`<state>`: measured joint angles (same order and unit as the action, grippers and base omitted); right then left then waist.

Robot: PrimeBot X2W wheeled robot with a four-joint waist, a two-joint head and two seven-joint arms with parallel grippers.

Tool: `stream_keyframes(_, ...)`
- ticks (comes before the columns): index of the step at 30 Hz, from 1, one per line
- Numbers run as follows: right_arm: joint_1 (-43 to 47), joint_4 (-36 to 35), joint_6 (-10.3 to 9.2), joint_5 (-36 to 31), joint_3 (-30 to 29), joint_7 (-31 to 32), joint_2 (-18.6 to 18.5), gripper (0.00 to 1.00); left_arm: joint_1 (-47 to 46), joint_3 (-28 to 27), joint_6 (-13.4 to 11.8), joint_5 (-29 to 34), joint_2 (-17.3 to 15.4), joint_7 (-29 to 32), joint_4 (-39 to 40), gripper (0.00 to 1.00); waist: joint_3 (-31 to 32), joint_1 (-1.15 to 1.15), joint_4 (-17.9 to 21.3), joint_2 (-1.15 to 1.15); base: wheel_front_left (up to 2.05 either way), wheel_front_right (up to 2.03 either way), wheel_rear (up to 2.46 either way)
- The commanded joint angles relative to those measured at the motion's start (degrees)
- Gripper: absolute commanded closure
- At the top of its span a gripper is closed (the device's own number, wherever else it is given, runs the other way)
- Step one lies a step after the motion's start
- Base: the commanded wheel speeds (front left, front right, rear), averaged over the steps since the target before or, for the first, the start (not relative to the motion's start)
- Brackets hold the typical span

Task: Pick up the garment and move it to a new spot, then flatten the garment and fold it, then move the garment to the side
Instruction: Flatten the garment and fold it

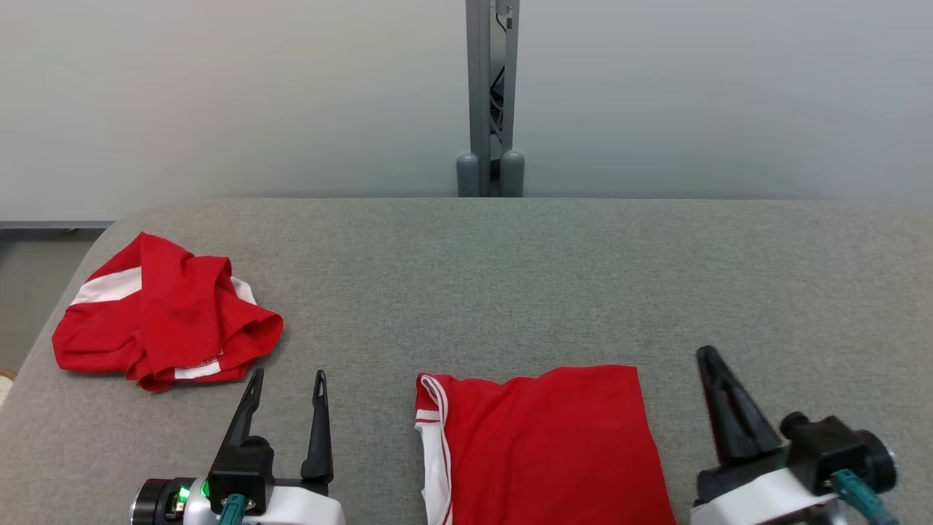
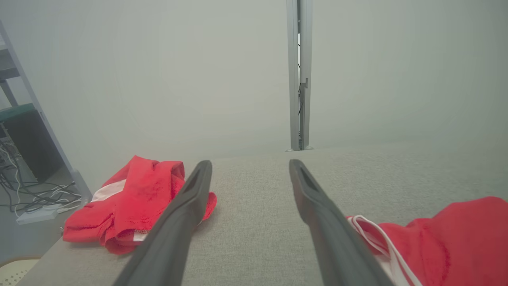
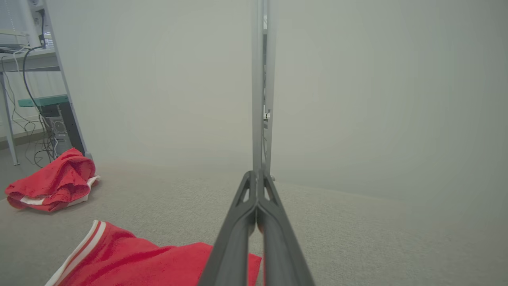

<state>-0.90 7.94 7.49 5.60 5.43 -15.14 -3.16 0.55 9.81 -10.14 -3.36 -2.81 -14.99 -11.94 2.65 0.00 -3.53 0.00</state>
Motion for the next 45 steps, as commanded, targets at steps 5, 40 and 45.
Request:
stream_keyframes(5,-2.3,4.92,-0.01,2.58,9.91,-0.03,0.04,1.0,-1.42,-0.18,0.4,0.75,-0.22,-0.18,0.43,0.0,-1.18,0.0,-3.73,0.0,0.0,0.0,0.0)
stream_keyframes(40,-24.0,38.54,-0.02,15.88,31.64,-0.02,-0.19,1.0,-6.67,0.29,-0.09,1.9,-0.68,-0.18,2.29,0.0,-12.31,0.0,-20.91,0.0,0.0,0.0,0.0)
stream_keyframes(45,-22.36,37.31,-0.01,15.59,28.51,-0.03,-0.06,1.0,-5.7,-0.31,0.09,2.2,-0.7,-0.18,1.71,0.0,-10.35,0.0,-18.26,0.0,0.0,0.0,0.0)
